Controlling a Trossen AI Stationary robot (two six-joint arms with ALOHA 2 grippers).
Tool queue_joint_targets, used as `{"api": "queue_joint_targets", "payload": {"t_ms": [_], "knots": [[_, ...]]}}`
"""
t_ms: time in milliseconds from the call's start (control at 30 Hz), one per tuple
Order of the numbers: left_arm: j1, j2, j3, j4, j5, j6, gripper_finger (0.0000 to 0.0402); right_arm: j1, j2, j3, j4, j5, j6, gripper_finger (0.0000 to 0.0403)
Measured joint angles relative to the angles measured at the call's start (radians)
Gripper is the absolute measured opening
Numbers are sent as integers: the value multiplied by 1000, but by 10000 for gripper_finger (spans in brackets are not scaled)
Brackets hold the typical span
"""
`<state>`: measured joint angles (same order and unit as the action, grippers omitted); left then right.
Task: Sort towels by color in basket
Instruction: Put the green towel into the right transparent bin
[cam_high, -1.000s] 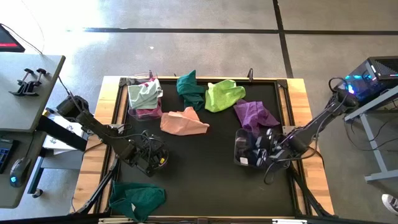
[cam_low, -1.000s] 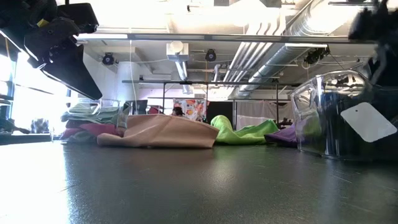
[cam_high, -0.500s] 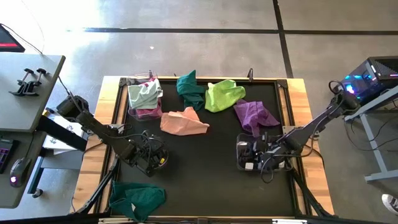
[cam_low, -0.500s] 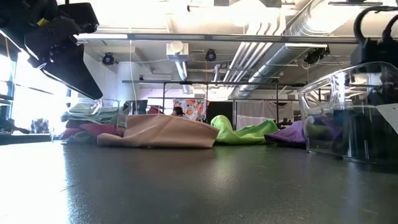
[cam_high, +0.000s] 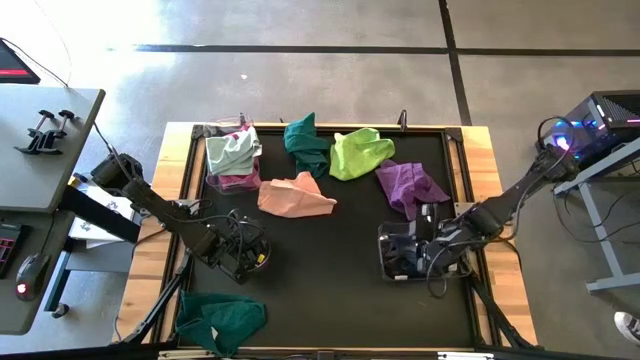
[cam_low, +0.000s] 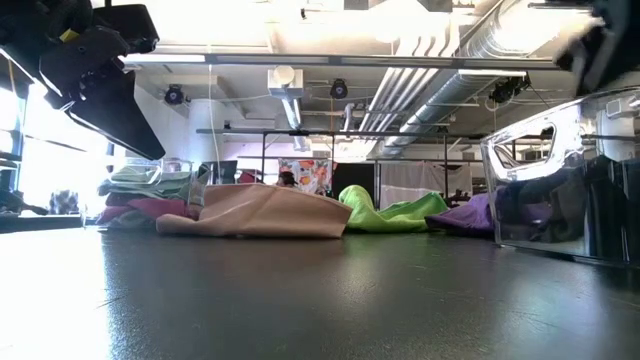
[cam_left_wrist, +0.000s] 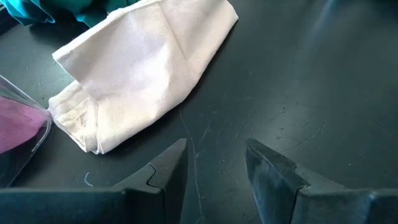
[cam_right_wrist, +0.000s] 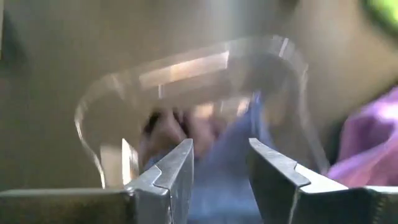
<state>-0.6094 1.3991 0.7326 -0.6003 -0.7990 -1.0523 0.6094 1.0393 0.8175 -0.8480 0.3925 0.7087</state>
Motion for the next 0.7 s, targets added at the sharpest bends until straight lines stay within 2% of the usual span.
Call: {"api": "queue_joint_targets", "payload": {"t_ms": [67, 167, 267, 400, 467, 533, 633, 700], "knots": [[0, 0, 0, 0, 0, 0, 145, 0, 0, 5, 78, 94, -70, 141], [0, 0, 0, 0, 0, 0, 145, -1, 0, -31, 322, 189, -221, 141], [0, 0, 0, 0, -7, 0, 145, 0, 2, -113, 687, 154, -422, 141], [0, 0, 0, 58, -54, 61, 145, -10, 39, -237, 1162, 21, -607, 142], [-10, 0, 0, 177, -55, 225, 145, -19, 78, -281, 1343, -34, -665, 146], [-30, 8, 0, 358, -18, 453, 145, -29, 129, -310, 1489, -76, -712, 153], [-61, 20, 0, 612, 125, 776, 145, -50, 228, -315, 1619, -113, -748, 171], [-75, 25, 0, 730, 238, 904, 145, -64, 297, -297, 1676, -116, -761, 184]]}}
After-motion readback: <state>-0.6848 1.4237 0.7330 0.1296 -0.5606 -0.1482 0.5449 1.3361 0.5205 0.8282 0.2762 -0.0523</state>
